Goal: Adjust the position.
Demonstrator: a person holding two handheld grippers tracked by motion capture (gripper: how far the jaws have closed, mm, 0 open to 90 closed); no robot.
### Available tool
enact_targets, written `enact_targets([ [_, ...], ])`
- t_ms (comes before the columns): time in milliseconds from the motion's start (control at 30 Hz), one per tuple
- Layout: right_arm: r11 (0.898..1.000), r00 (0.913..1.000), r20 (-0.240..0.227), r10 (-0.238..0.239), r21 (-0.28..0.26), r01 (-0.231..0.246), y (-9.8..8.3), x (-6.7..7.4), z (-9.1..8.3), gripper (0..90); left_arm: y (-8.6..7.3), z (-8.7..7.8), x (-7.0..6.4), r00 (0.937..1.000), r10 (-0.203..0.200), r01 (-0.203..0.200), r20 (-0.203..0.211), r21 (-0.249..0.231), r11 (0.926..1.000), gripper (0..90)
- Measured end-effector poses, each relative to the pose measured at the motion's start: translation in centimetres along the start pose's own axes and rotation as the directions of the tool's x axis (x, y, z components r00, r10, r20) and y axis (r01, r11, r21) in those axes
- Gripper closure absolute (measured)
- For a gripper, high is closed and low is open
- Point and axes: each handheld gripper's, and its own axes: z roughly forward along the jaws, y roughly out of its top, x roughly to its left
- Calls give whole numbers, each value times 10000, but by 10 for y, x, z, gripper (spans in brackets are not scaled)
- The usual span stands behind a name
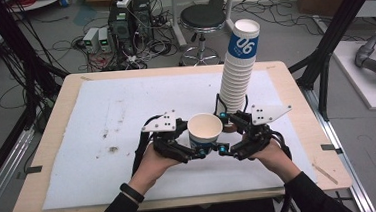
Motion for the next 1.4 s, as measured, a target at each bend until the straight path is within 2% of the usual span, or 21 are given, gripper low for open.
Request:
enact_targets([
  [133, 9999, 9999, 27, -136, 4, 136, 0, -2, -4, 171, 1, -6, 2, 9999, -54, 51, -99, -204, 9998, 256],
  [367, 9998, 9996, 294, 33, 170, -38, -4, -8, -8, 171, 5, -13, 2, 9998, -74, 64, -160, -624, 9980, 256],
  [467, 9996, 9994, 339, -14, 271, 5, -6, -8, -6, 171, 8, -16, 2, 9996, -143, 120, -238, -940, 9955, 256],
  [700, 9982, 9991, 428, -21, 594, -5, -14, -7, 2, 172, 9, -18, 1, 9990, -308, 266, -319, -1231, 9920, 257],
  [933, 9971, 9988, 480, 26, 758, -62, -20, -7, 9, 171, 10, -13, -2, 9992, -268, 234, -289, -1125, 9934, 256],
  [1167, 9959, 9995, 313, 51, 897, -79, -26, -2, 21, 172, 10, -6, -6, 9996, -242, 224, -161, -1051, 9942, 256],
  [1400, 9968, 9994, 279, 193, 773, -214, -27, 1, 27, 173, 9, -1, -8, 9998, -207, 201, -54, -1002, 9948, 256],
])
